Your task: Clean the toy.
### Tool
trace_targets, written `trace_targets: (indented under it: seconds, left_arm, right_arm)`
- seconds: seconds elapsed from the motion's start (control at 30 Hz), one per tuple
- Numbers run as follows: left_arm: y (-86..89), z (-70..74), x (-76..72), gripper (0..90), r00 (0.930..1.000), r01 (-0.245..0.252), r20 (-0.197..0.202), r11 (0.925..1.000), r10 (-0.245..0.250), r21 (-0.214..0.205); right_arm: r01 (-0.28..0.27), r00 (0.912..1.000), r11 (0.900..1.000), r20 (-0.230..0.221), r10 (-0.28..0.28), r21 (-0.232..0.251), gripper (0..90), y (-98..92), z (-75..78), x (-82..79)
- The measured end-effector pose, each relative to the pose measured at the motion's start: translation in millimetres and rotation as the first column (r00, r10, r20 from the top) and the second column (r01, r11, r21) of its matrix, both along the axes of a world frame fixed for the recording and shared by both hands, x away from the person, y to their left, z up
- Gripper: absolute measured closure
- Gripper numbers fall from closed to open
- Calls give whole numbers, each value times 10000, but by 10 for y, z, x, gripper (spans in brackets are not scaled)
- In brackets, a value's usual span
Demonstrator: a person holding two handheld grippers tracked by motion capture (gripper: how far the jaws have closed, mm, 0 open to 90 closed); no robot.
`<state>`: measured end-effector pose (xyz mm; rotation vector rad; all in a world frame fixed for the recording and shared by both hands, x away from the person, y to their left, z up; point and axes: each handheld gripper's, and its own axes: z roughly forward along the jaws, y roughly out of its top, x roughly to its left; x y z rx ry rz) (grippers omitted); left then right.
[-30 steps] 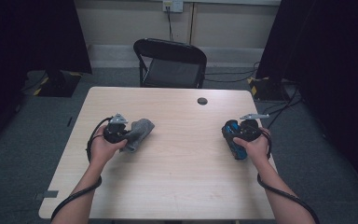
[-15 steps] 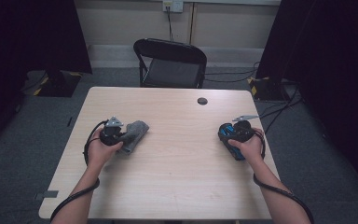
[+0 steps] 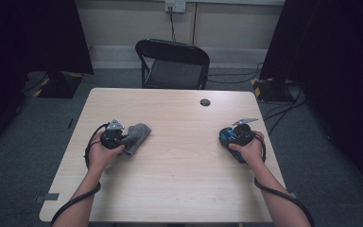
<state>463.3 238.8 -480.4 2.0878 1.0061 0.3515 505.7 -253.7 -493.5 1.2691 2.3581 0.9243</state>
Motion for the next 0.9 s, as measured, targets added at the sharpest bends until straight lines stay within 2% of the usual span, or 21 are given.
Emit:
trace_targets:
  seconds: [0.33, 0.6, 0.7, 0.9]
  left_arm:
    - [-29, -9, 6, 633, 10000, -18, -36, 9999, 18, 138]
    - [-35, -8, 6, 432, 9997, -244, -69, 9997, 244, -40]
    - [-48, 3, 6, 382, 9997, -238, -36, 9997, 238, 88]
    - [-60, 52, 8, 290, 9990, -444, 25, 9989, 444, -119]
  right_arm:
    - [-89, 9999, 9997, 129, 92, -220, 253, 18, -8, -14]
    - [-348, 9993, 9985, 81, 352, -414, 251, 3, 2, -20]
    - [-431, 9991, 9980, 25, 433, -456, 246, -3, 10, -20]
    - [-481, 9987, 9976, -165, 473, -501, 171, 18, 13, -25]
